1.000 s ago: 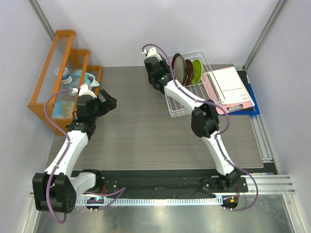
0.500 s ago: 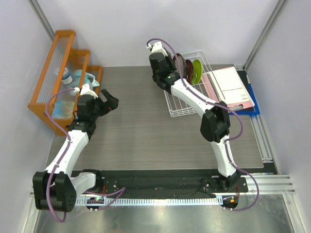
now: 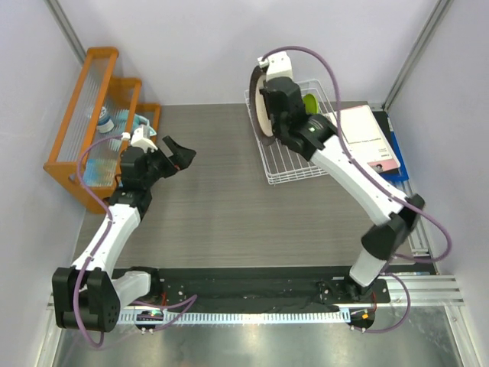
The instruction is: Unload the plates from the dish rack
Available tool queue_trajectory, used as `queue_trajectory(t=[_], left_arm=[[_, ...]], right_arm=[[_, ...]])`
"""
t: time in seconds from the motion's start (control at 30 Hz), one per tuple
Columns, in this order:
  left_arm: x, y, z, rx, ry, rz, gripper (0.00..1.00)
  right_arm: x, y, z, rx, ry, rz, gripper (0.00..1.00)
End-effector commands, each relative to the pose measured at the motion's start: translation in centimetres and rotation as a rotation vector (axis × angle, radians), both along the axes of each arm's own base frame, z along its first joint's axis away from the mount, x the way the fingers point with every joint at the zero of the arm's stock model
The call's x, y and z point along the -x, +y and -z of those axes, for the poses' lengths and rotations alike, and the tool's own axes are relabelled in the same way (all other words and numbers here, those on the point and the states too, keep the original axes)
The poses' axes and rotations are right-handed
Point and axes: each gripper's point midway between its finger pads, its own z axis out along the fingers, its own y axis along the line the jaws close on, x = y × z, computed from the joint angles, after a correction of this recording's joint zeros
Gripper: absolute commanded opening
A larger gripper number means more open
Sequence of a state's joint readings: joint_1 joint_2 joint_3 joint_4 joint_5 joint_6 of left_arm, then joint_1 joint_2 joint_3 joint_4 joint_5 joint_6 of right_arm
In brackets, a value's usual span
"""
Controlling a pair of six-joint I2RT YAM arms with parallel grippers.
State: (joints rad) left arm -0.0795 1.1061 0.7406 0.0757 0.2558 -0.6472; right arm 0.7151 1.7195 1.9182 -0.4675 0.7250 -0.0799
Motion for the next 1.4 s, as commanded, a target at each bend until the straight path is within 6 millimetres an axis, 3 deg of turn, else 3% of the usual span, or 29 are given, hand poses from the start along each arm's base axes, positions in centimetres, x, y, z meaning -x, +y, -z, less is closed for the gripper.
queue_trajectory(t=[0.0,0.03,0.1,0.13,0.17,0.2,0.23,0.3,0.33,0.4,0.43,0.5,0.53,0.67,0.87,1.07,1.13,1.17,1.2,1.27,1.37], left_arm=[[0.7,-2.0,-3.2,0.091,-0.128,0.095,1.0],[0.9,-2.1,-3.3,0.102,-0.139,0.093,0.99],[1.4,-2.2,-3.7,0.124,-0.175,0.097,1.0],[1.5,-2.2,-3.7,0.141,-0.175,0.093,0.99],[1.8,-2.3,-3.7,0.146,-0.18,0.096,0.99],[2.0,-2.3,-3.3,0.149,-0.173,0.096,0.99],[2.2,-2.3,-3.5,0.15,-0.183,0.097,0.99],[2.7,-2.3,-2.9,0.152,-0.181,0.101,1.0],[3.0,-2.3,-3.1,0.163,-0.188,0.1,0.99],[3.6,-2.4,-2.4,0.172,-0.187,0.108,0.99],[3.8,-2.5,-2.2,0.177,-0.184,0.11,0.99],[4.2,-2.5,-1.7,0.185,-0.177,0.115,0.99],[4.4,-2.6,-1.4,0.185,-0.173,0.12,0.99],[5.2,-2.6,0.3,0.187,-0.142,0.122,1.0],[6.0,-2.3,1.8,0.184,-0.131,0.107,0.99],[6.1,-2.7,0.3,0.232,-0.194,0.123,0.98],[6.2,-2.9,-0.1,0.249,-0.208,0.137,0.96],[6.2,-3.1,-0.7,0.264,-0.224,0.145,0.94],[6.3,-3.3,-0.8,0.27,-0.226,0.156,0.9],[6.2,-3.4,-1.1,0.285,-0.236,0.167,0.86],[6.2,-3.7,-0.9,0.296,-0.229,0.184,0.68]], right_arm=[[4.4,1.4,-4.2,-0.342,-0.041,-0.169,0.01],[5.0,2.3,-2.9,-0.382,0.001,-0.209,0.01],[6.5,2.8,-3.3,-0.46,0.006,-0.268,0.01],[6.8,3.3,-1.5,-0.468,0.046,-0.288,0.01],[7.9,4.0,-1.7,-0.537,0.064,-0.337,0.01],[8.2,4.5,-1.8,-0.572,0.058,-0.365,0.01],[8.4,4.9,0.2,-0.583,0.096,-0.371,0.01],[9.3,6.0,0.0,-0.676,0.1,-0.433,0.01],[9.6,6.4,1.8,-0.684,0.137,-0.44,0.01],[10.3,7.8,1.8,-0.769,0.146,-0.506,0.01],[10.5,8.0,3.3,-0.777,0.173,-0.511,0.01],[10.8,9.0,3.6,-0.836,0.185,-0.553,0.01],[11.0,9.3,5.1,-0.841,0.218,-0.548,0.01],[11.6,10.9,4.6,-0.922,0.213,-0.649,0.01],[11.5,11.2,3.8,-0.999,0.203,-0.698,0.01],[11.9,12.2,4.1,-1.11,0.242,-0.77,0.01],[11.8,12.2,5.1,-1.141,0.265,-0.779,0.01],[11.9,12.2,4.4,-1.17,0.246,-0.808,0.01],[12.0,12.3,5.3,-1.2,0.286,-0.811,0.01],[12.1,12.4,4.9,-1.242,0.281,-0.85,0.01],[12.3,12.7,5.9,-1.268,0.316,-0.857,0.01]])
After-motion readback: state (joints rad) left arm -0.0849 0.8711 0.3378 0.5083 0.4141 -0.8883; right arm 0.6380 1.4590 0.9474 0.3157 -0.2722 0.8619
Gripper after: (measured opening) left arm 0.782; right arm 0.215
